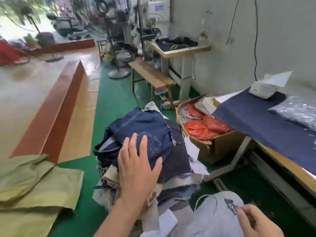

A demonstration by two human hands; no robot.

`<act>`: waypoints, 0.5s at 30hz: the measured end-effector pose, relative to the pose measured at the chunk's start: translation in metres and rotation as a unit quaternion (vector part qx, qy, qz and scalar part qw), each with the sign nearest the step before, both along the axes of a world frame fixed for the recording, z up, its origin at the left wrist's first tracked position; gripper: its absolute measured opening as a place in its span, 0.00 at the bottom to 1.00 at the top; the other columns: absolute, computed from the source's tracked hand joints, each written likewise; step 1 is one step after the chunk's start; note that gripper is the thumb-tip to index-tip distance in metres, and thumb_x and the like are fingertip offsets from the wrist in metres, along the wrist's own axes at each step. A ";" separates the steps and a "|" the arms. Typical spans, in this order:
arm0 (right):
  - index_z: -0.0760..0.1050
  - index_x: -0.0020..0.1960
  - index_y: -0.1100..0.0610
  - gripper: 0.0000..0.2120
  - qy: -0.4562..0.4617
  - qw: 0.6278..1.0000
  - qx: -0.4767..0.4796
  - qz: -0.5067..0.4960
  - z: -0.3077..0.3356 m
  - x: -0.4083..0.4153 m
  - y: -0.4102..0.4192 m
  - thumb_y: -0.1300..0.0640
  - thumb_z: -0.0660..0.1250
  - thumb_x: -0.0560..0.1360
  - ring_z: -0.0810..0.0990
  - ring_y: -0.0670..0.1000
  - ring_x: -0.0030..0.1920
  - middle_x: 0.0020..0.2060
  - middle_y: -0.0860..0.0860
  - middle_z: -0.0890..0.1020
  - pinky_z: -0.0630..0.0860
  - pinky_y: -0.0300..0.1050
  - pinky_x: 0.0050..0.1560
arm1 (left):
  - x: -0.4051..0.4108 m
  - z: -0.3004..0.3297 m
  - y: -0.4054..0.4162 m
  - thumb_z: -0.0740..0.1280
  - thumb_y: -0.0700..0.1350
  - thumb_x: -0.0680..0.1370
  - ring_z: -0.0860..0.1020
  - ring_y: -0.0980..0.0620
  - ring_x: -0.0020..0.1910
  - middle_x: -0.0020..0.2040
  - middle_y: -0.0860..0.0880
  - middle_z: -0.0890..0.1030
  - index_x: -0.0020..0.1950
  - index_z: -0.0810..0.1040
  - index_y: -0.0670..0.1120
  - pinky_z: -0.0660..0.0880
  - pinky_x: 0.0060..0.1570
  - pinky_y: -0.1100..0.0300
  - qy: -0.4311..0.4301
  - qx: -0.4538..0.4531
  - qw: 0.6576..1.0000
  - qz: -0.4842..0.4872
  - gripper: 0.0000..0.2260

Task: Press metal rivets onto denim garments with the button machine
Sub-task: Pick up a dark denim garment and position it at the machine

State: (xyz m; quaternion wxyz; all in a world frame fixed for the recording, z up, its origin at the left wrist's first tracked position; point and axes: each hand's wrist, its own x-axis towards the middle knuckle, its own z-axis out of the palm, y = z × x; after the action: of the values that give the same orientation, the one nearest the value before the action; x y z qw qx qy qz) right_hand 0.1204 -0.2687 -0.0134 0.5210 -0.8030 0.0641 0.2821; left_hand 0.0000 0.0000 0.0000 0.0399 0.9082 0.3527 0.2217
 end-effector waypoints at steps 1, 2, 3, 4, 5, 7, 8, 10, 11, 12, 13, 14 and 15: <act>0.83 0.45 0.60 0.05 -0.008 1.000 0.011 0.010 -0.001 -0.003 0.005 0.67 0.72 0.77 0.79 0.54 0.46 0.44 0.57 0.83 0.70 0.40 0.49 | 0.000 0.004 0.018 0.63 0.66 0.80 0.53 0.34 0.83 0.85 0.41 0.56 0.85 0.58 0.54 0.53 0.79 0.39 0.090 -0.008 0.996 0.024 0.36; 0.81 0.42 0.57 0.10 -0.025 0.999 0.007 0.041 0.002 -0.002 0.014 0.69 0.71 0.77 0.79 0.48 0.45 0.43 0.55 0.81 0.69 0.35 0.48 | 0.003 0.006 0.031 0.58 0.69 0.82 0.46 0.35 0.85 0.87 0.44 0.48 0.86 0.51 0.58 0.47 0.80 0.39 0.169 -0.007 0.985 0.040 0.36; 0.79 0.39 0.54 0.16 -0.016 0.998 0.029 0.061 0.003 -0.001 0.020 0.73 0.68 0.78 0.79 0.41 0.44 0.41 0.56 0.79 0.70 0.34 0.50 | 0.006 0.009 0.042 0.54 0.68 0.84 0.44 0.37 0.85 0.87 0.47 0.47 0.86 0.51 0.60 0.45 0.81 0.40 0.207 -0.001 0.978 0.033 0.32; 0.76 0.36 0.54 0.22 0.001 0.998 0.031 0.061 0.007 0.002 0.029 0.77 0.62 0.79 0.80 0.36 0.44 0.39 0.58 0.77 0.70 0.35 0.54 | 0.008 0.014 0.049 0.53 0.64 0.86 0.47 0.38 0.85 0.87 0.48 0.52 0.85 0.56 0.59 0.47 0.82 0.42 0.208 -0.016 0.978 0.023 0.28; 0.77 0.37 0.58 0.25 0.004 0.995 0.065 0.074 0.011 0.005 0.030 0.82 0.55 0.78 0.80 0.35 0.45 0.39 0.61 0.77 0.70 0.38 0.57 | 0.013 0.017 0.052 0.54 0.60 0.88 0.55 0.40 0.85 0.85 0.48 0.62 0.83 0.65 0.55 0.52 0.82 0.43 0.175 -0.041 0.984 0.014 0.24; 0.79 0.49 0.72 0.17 -0.041 0.984 0.042 0.169 0.007 0.012 0.026 0.83 0.53 0.78 0.81 0.34 0.44 0.49 0.74 0.78 0.68 0.45 0.65 | 0.019 0.025 0.041 0.62 0.51 0.87 0.79 0.39 0.69 0.64 0.43 0.85 0.65 0.84 0.46 0.73 0.70 0.42 0.026 -0.034 0.999 -0.032 0.15; 0.80 0.54 0.69 0.13 -0.051 0.982 0.012 0.183 0.013 0.012 0.026 0.78 0.58 0.80 0.81 0.35 0.44 0.54 0.73 0.79 0.69 0.44 0.66 | 0.024 0.029 0.037 0.63 0.50 0.86 0.85 0.40 0.54 0.48 0.46 0.87 0.50 0.85 0.47 0.80 0.53 0.46 -0.064 -0.033 0.996 -0.055 0.13; 0.83 0.55 0.52 0.08 -0.120 0.969 -0.029 0.212 0.017 0.007 0.029 0.62 0.68 0.81 0.83 0.42 0.49 0.53 0.56 0.85 0.75 0.35 0.57 | 0.036 0.051 0.024 0.57 0.56 0.87 0.79 0.54 0.34 0.31 0.57 0.76 0.36 0.71 0.53 0.70 0.35 0.58 -0.197 -0.106 0.972 -0.070 0.21; 0.80 0.55 0.44 0.06 -0.156 0.961 -0.050 0.224 0.021 0.005 0.035 0.54 0.69 0.81 0.82 0.42 0.50 0.52 0.47 0.85 0.77 0.33 0.52 | 0.045 0.065 0.013 0.55 0.60 0.87 0.76 0.56 0.31 0.28 0.56 0.74 0.34 0.68 0.52 0.65 0.33 0.65 -0.229 -0.164 0.956 -0.085 0.23; 0.76 0.57 0.37 0.07 -0.178 0.956 -0.044 0.229 0.031 0.005 0.040 0.46 0.68 0.79 0.81 0.38 0.51 0.53 0.40 0.84 0.77 0.31 0.51 | 0.054 0.078 0.000 0.55 0.62 0.86 0.74 0.58 0.31 0.28 0.56 0.74 0.33 0.67 0.52 0.66 0.33 0.66 -0.250 -0.224 0.935 -0.113 0.24; 0.71 0.60 0.34 0.14 -0.186 0.957 -0.017 0.221 0.037 0.008 0.040 0.41 0.68 0.76 0.79 0.33 0.53 0.57 0.32 0.80 0.77 0.29 0.51 | 0.066 0.089 -0.015 0.55 0.63 0.86 0.74 0.60 0.31 0.30 0.58 0.77 0.34 0.70 0.53 0.68 0.35 0.68 -0.265 -0.292 0.908 -0.140 0.24; 0.66 0.64 0.31 0.22 -0.187 0.958 0.025 0.217 0.042 0.013 0.042 0.37 0.69 0.73 0.75 0.29 0.58 0.60 0.26 0.75 0.74 0.26 0.52 | 0.076 0.098 -0.027 0.55 0.64 0.85 0.77 0.61 0.34 0.33 0.60 0.80 0.36 0.75 0.54 0.70 0.38 0.70 -0.275 -0.368 0.873 -0.160 0.23; 0.61 0.68 0.28 0.31 -0.196 0.955 0.061 0.213 0.046 0.016 0.043 0.34 0.72 0.70 0.71 0.26 0.62 0.63 0.21 0.70 0.72 0.23 0.53 | 0.084 0.104 -0.037 0.56 0.64 0.84 0.82 0.61 0.40 0.39 0.60 0.85 0.42 0.81 0.55 0.75 0.46 0.66 -0.282 -0.460 0.825 -0.169 0.22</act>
State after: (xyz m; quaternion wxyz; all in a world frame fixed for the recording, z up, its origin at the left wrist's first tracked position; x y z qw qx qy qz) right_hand 0.1366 -0.2255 0.0327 0.4994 -0.8041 -0.2289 0.2273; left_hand 0.0844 -0.0374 0.1040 0.5874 0.7282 0.2279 0.2697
